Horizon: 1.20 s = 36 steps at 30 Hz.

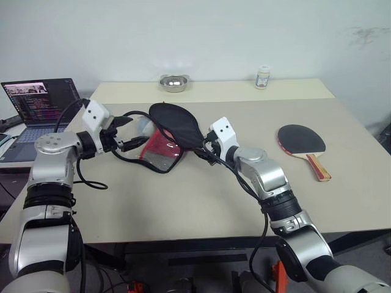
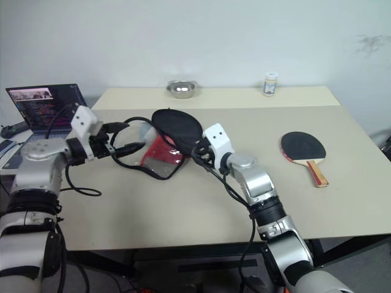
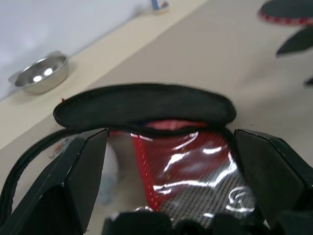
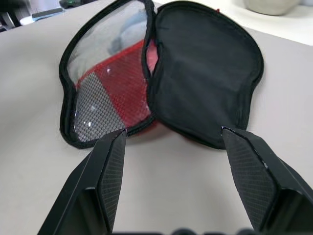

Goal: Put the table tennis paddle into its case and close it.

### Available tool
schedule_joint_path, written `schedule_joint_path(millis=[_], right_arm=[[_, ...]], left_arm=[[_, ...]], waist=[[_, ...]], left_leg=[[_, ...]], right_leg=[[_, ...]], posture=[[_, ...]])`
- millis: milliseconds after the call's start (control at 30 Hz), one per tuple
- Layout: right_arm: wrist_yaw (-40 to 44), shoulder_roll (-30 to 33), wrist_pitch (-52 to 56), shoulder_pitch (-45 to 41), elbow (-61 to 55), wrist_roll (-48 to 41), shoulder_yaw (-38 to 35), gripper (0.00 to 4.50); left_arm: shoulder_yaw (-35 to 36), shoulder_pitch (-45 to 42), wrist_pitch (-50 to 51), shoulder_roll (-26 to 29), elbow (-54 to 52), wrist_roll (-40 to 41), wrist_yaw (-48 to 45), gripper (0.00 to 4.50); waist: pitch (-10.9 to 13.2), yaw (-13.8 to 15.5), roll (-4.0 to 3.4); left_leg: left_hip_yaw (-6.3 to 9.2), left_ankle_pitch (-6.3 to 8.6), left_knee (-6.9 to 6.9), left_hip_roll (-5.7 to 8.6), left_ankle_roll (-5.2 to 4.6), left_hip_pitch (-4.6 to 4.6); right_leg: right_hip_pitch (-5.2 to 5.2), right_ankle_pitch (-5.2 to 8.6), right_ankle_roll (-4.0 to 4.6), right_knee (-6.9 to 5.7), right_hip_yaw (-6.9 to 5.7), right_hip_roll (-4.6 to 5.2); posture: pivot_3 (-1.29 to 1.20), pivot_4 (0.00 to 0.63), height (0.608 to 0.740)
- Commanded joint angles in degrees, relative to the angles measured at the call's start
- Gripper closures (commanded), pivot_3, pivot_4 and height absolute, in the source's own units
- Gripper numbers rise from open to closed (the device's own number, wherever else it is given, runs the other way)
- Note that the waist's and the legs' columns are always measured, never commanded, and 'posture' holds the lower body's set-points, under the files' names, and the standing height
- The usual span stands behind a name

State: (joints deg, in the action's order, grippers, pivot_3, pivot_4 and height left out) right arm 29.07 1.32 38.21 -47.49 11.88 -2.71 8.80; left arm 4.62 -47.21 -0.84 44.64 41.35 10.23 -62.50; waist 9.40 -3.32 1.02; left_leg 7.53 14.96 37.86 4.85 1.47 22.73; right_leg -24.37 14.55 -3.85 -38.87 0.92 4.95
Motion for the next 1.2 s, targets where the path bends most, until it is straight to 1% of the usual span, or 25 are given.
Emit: schedule_joint_path(millis=[33, 100, 200, 300, 400, 500, 600, 733, 900, 1200], right_arm=[[5.6, 3.1, 3.8, 2.7, -11.8, -4.9, 0.8, 1.18], [10.7, 8.2, 9.0, 5.9, -20.7, -9.2, 1.0, 1.18], [14.9, 16.0, 13.3, 9.5, -30.1, -13.4, 0.0, 1.18], [15.3, 21.4, 15.9, 11.1, -34.5, -15.6, -2.1, 1.18], [13.7, 24.5, 17.9, 12.3, -36.7, -17.0, -4.8, 1.18], [12.0, 26.0, 19.5, 13.2, -38.2, -18.2, -6.5, 1.18], [10.4, 26.5, 20.9, 13.7, -39.6, -19.1, -7.7, 1.18], [11.6, 29.1, 21.4, 14.0, -42.5, -21.8, -8.7, 1.18], [11.2, 31.5, 21.0, 13.8, -42.6, -23.5, -9.3, 1.18], [9.4, 31.7, 19.8, 13.5, -41.4, -24.3, -8.3, 1.18]], left_arm=[[-2.2, -3.4, -4.7, -3.3, 1.4, -2.1, 0.3, 0.0], [-3.7, -6.6, -5.8, -6.9, 3.7, -2.8, -0.5, 0.0], [-5.8, -11.3, -7.8, -11.1, 8.7, -4.3, -2.2, 0.0], [-7.9, -14.7, -11.6, -13.9, 14.3, -7.0, -2.3, 0.0], [-9.5, -17.2, -14.8, -15.8, 19.6, -9.8, -1.3, 0.0], [-12.8, -19.1, -16.8, -17.4, 24.9, -14.5, 1.4, 0.0], [-14.2, -21.2, -16.9, -18.8, 28.9, -17.6, 4.2, 0.0], [-15.7, -23.0, -16.3, -19.4, 32.1, -21.6, 9.2, 0.0], [-16.9, -23.5, -15.8, -20.7, 33.8, -25.0, 13.0, 0.0], [-17.0, -23.8, -14.0, -23.9, 35.4, -27.8, 18.6, 0.0]], waist=[[0.0, 0.2, 0.0], [0.0, 1.0, 0.06], [0.1, 1.6, 0.15], [0.1, 1.4, 0.16], [0.1, 0.5, 0.16], [0.1, 0.0, 0.19], [0.1, 0.1, 0.28], [0.2, 0.4, 0.44], [0.3, 0.5, 0.49], [0.4, 0.6, 0.66]], left_leg=[[0.03, 0.0, 0.02, 0.0, -0.01, 0.06], [0.09, 0.02, 0.09, 0.05, -0.04, 0.18], [0.2, 0.04, 0.16, 0.22, -0.09, 0.26], [0.19, 0.04, 0.13, 0.32, -0.12, 0.22], [0.1, 0.04, 0.07, 0.33, -0.12, 0.13], [0.07, 0.04, 0.07, 0.32, -0.12, 0.12], [0.07, 0.04, 0.09, 0.32, -0.14, 0.13], [0.12, 0.03, 0.11, 0.33, -0.16, 0.17], [0.13, 0.04, 0.1, 0.34, -0.17, 0.17], [0.12, 0.03, 0.11, 0.35, -0.16, 0.17]], right_leg=[[-0.01, 0.0, 0.0, 0.03, -0.03, 0.0], [0.0, 0.0, -0.01, 0.08, -0.14, 0.04], [0.07, 0.01, -0.05, 0.19, -0.26, 0.14], [0.12, 0.04, -0.1, 0.2, -0.26, 0.18], [0.12, 0.04, -0.1, 0.14, -0.17, 0.15], [0.11, 0.04, -0.1, 0.11, -0.14, 0.14], [0.1, 0.05, -0.11, 0.08, -0.13, 0.15], [0.11, 0.08, -0.17, 0.07, -0.16, 0.22], [0.13, 0.11, -0.22, 0.09, -0.17, 0.23], [0.12, 0.11, -0.22, 0.07, -0.16, 0.24]], posture=[[0.0, 0.15, 0.74], [0.0, 0.15, 0.74], [0.0, 0.15, 0.74], [0.0, 0.15, 0.74], [0.0, 0.15, 0.74], [0.0, 0.15, 0.74], [0.0, 0.15, 0.74], [0.0, 0.15, 0.74], [0.0, 0.15, 0.74], [0.0, 0.15, 0.74]])
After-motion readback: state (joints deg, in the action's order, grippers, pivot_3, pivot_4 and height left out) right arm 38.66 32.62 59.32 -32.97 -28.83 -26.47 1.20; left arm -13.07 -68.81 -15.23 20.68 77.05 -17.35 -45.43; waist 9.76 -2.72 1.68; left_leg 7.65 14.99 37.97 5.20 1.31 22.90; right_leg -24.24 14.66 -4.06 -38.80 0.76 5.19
